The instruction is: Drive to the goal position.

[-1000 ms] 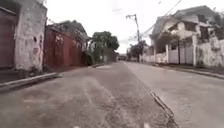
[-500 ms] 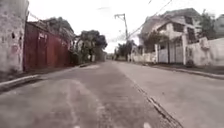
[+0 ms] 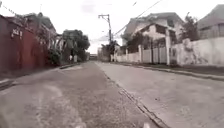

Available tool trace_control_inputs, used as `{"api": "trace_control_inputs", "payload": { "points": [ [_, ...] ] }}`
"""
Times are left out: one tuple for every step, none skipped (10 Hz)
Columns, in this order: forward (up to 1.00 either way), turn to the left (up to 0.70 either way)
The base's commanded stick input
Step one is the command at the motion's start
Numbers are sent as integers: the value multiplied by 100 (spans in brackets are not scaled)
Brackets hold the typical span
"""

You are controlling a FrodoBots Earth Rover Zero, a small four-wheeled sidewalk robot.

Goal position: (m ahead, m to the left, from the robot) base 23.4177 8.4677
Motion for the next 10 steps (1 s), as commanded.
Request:
{"api": "trace_control_inputs", "payload": {
  "points": [
    [70,0],
    [70,0],
    [70,0],
    [70,0],
    [70,0],
    [70,0],
    [70,0],
    [70,0],
    [70,0],
    [70,0]
  ]
}}
